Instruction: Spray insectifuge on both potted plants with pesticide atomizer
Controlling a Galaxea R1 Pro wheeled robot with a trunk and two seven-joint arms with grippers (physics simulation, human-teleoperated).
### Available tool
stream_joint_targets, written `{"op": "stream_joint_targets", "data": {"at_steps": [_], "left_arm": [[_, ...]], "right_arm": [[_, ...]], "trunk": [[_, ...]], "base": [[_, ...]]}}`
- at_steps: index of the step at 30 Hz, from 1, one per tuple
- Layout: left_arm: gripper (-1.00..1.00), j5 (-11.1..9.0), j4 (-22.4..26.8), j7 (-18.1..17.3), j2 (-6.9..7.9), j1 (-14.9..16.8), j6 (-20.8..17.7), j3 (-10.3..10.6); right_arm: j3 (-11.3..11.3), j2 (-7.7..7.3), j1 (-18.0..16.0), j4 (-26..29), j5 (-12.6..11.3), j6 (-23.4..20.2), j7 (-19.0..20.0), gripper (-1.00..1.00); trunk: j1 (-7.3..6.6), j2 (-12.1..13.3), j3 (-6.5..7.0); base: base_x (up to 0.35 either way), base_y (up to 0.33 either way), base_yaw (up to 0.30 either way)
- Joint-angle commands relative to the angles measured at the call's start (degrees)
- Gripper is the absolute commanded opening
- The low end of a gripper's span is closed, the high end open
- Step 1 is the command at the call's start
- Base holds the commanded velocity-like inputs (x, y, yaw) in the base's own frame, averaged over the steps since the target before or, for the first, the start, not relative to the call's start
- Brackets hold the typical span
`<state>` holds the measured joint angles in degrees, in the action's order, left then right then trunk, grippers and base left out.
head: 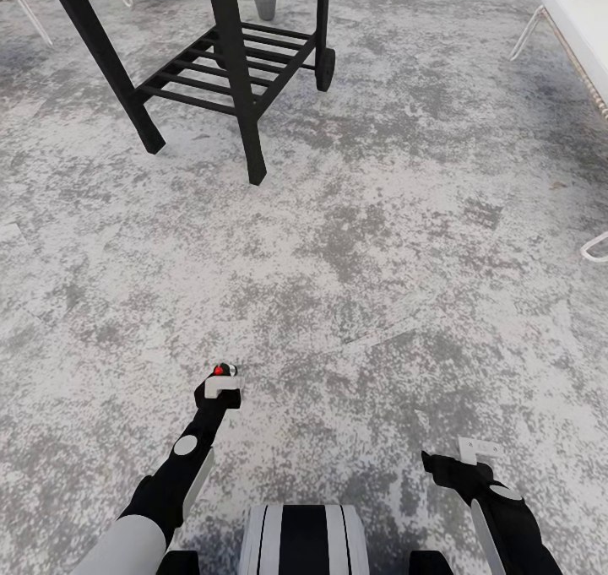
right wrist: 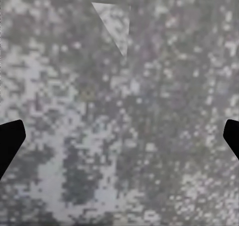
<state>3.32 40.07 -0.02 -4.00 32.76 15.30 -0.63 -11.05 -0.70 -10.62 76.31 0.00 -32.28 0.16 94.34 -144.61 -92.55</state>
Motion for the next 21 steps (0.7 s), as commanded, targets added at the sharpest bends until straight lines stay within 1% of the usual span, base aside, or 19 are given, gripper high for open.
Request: {"op": "stream_joint_targets", "data": {"at_steps": [1, 5, 21], "left_arm": [[-1.0, 0.4, 0.0, 0.0, -0.03, 0.0, 0.2, -0.1], [-1.0, 0.4, 0.0, 0.0, -0.03, 0.0, 0.2, -0.1], [-1.0, 0.4, 0.0, -0.1, -0.04, 0.0, 0.1, 0.0]], "right_arm": [[0.0, -0.01, 0.0, 0.1, 0.0, -0.3, 0.0, 1.0], [0.0, -0.01, 0.0, 0.1, 0.0, -0.3, 0.0, 1.0], [0.0, -0.01, 0.0, 0.1, 0.1, -0.3, -0.1, 1.0]], "trunk": [[-0.01, 0.0, -0.03], [-0.01, 0.0, -0.03], [-0.42, 0.2, 3.52]], "base": [[0.0, 0.0, 0.0], [0.0, 0.0, 0.0], [0.0, 0.0, 0.0]]}}
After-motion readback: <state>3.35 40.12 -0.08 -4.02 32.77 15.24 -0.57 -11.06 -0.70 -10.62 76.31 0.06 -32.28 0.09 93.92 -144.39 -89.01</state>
